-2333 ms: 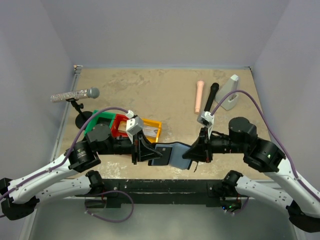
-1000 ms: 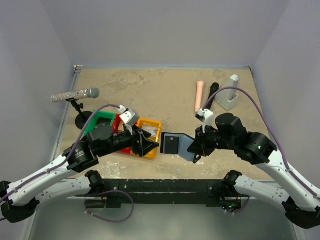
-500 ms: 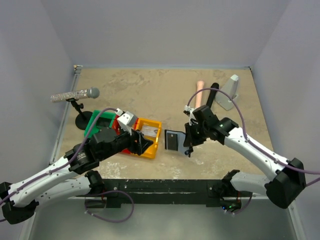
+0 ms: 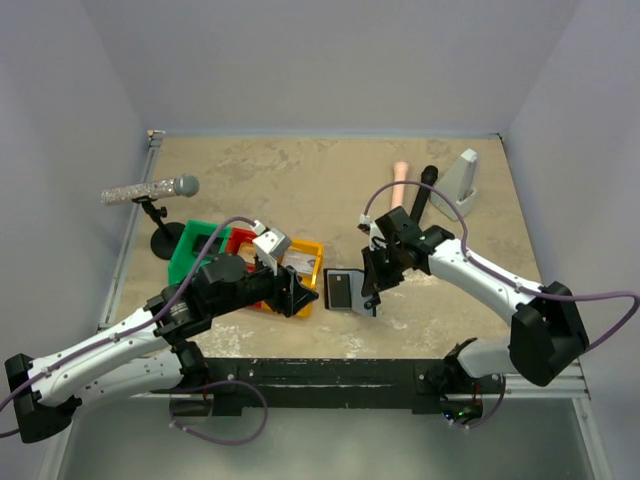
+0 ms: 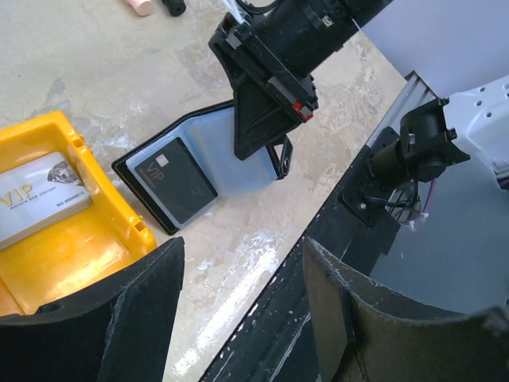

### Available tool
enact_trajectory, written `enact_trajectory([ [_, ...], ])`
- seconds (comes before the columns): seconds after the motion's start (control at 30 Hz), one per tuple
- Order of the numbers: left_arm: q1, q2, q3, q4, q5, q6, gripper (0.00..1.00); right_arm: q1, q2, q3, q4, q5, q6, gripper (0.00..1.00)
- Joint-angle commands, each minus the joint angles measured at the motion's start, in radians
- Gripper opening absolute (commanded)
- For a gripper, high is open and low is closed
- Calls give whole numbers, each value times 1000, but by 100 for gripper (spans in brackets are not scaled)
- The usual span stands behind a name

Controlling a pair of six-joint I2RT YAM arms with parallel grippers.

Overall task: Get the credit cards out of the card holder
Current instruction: Place the card holder at the center of the board.

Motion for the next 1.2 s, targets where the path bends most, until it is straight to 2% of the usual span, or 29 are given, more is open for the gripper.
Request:
enact_trajectory([
  [0.0, 3, -26, -27, 85, 50, -10, 65, -23, 10, 27, 31, -56, -12, 0],
  [0.37, 3, -32, -36, 88, 59, -10, 65, -66, 80, 11, 10, -44, 11, 0],
  [0.87, 3, -32, -36, 85, 72, -8, 65, -100, 99, 30, -43, 19, 22, 46],
  [0.97, 3, -34, -35, 80, 67, -7, 65, -107, 80, 37, -67, 48, 27, 51],
  [1.17, 3, -25, -27, 78, 69, -5, 65, -115, -13, 60, -147, 169, 30, 56],
])
